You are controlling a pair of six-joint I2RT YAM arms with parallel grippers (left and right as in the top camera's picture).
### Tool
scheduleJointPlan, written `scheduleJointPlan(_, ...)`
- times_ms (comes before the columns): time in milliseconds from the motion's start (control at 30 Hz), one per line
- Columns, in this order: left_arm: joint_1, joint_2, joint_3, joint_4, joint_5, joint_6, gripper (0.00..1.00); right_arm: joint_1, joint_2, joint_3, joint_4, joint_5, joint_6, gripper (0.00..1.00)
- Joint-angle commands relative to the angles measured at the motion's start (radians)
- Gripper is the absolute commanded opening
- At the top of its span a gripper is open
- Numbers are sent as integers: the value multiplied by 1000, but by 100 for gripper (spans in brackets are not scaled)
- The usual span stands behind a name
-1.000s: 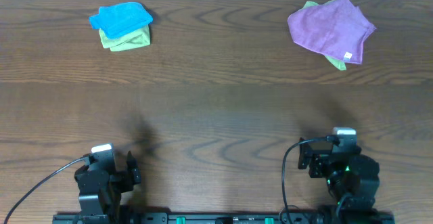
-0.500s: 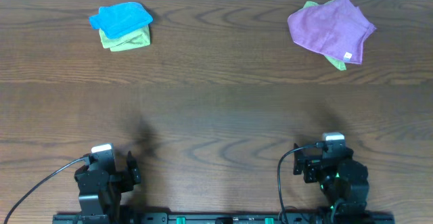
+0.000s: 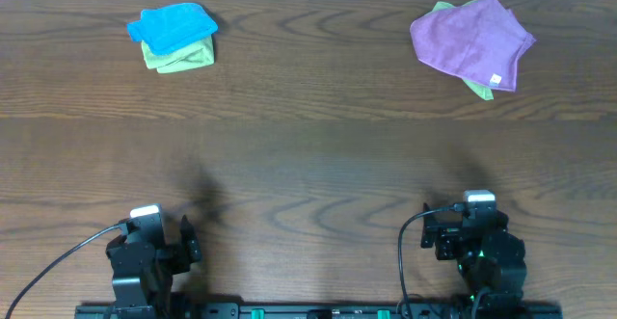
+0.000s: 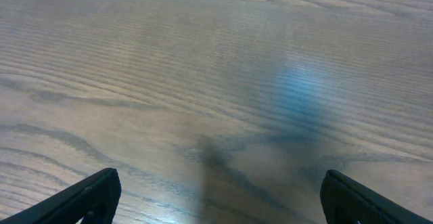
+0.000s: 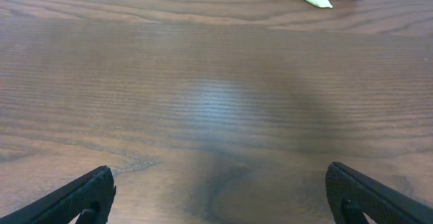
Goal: Fold the cloth
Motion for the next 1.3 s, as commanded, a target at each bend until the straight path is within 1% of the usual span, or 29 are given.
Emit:
scheduleJointPlan(0,-6,-8,-9,-2,-14,7,95,4,-11,-10,-5,30,-11,99)
scheduleJointPlan(1267,-6,-8,-9,-2,-14,7,95,-11,-11,-10,-5,28,-11,99)
